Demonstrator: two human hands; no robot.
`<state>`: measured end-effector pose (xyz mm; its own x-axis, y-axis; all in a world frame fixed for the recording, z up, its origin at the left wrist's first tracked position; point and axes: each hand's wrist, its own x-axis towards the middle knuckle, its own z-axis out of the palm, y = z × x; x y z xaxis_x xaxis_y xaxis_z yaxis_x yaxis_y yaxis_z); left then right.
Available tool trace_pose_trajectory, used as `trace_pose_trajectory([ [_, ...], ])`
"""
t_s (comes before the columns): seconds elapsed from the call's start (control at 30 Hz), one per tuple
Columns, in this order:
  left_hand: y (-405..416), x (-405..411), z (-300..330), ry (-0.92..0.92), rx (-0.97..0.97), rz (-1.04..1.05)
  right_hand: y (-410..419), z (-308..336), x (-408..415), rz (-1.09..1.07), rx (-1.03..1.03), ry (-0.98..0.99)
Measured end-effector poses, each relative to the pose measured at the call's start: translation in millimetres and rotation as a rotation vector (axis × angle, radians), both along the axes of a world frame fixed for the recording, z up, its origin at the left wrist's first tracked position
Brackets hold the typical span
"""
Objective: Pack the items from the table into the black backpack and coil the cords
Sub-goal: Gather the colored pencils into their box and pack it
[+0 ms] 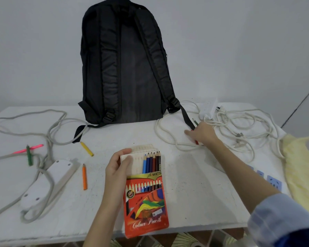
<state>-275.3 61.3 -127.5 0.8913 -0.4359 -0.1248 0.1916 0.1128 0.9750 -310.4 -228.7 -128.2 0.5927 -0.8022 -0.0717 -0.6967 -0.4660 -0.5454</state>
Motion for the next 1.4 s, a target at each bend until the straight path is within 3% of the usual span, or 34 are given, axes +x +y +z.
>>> trace_pose_trajectory([
  [0.1, 4.5, -0.8, 2.0, 0.021, -0.036, 0.031, 5.5, -9.5, -0.6, -0.008, -0.065, 0.118],
  [0.23, 11.7, 0.7, 1.8, 0.026, -0.063, 0.050, 5.7, -3.9, -0.1, -0.054, -0.024, 0.087],
  [0.33, 16.0, 2.8, 0.7, 0.039, -0.078, 0.041, 19.3, 19.4, 1.4, 0.027, -0.029, -0.009],
  [0.47, 20.4, 7.7, -0.7, 0.077, -0.126, 0.015, 68.9, 55.6, 7.1, 0.296, 0.342, -0.304],
  [0.53, 23.4, 11.5, -0.6, 0.099, -0.153, 0.002, 98.0, 62.8, 12.3, 0.439, 0.503, -0.309],
  [0.73, 41.3, 33.1, -0.9, 0.092, -0.162, 0.008, 161.4, 58.4, 30.5, 0.643, 0.704, -0.289],
  [0.97, 64.1, 68.2, 10.6, 0.104, -0.228, -0.087, 200.2, 63.8, 64.5, 0.578, 0.544, -0.360],
  [1.23, 87.6, 93.5, 10.8, -0.048, -0.088, -0.135, 234.3, 55.1, 95.1, 0.659, 0.142, -0.313],
  [1.33, 96.1, 101.1, 13.4, -0.059, -0.049, -0.124, 240.3, 56.7, 102.3, 0.634, 0.155, -0.370],
  [1.4, 101.3, 107.2, 14.4, -0.036, -0.047, -0.115, 243.3, 62.0, 107.2, 0.587, 0.316, -0.508],
])
